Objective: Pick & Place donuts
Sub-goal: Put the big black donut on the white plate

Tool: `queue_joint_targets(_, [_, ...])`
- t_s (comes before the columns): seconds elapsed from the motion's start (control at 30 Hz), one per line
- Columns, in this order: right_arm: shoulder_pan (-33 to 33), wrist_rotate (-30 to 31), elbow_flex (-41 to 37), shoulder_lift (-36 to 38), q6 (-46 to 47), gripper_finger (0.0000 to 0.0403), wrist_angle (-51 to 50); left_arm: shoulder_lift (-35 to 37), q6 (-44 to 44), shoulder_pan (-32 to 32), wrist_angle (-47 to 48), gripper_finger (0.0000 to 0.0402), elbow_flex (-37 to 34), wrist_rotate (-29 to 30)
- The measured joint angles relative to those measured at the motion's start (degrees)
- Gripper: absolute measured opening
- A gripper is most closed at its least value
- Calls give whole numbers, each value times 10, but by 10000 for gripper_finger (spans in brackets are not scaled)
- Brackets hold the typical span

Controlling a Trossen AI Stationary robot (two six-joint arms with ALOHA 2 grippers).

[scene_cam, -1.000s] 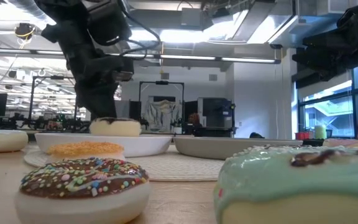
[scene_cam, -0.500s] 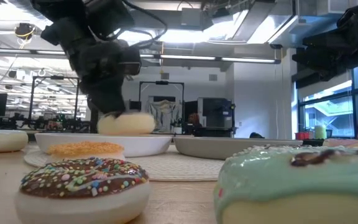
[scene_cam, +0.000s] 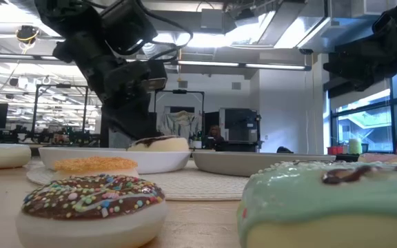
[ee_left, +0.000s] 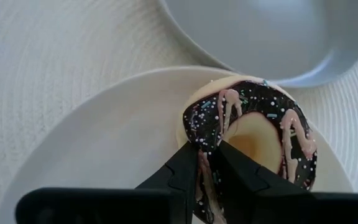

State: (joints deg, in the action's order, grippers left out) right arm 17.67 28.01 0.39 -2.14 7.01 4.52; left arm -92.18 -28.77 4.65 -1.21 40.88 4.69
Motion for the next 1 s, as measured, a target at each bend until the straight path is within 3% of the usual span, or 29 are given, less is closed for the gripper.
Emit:
queue_joint_targets(0.43, [0,0,0,-31,2,261,0,4,25,1,-8,73,0,3])
queue_joint_targets(0.8, [0,0,0,-32,2,261,0,4,25,1,-4,142,0,16])
queue_joint_targets(1.0, [0,0,0,-33,2,261,0,13,19,-5,7,161,0,-34])
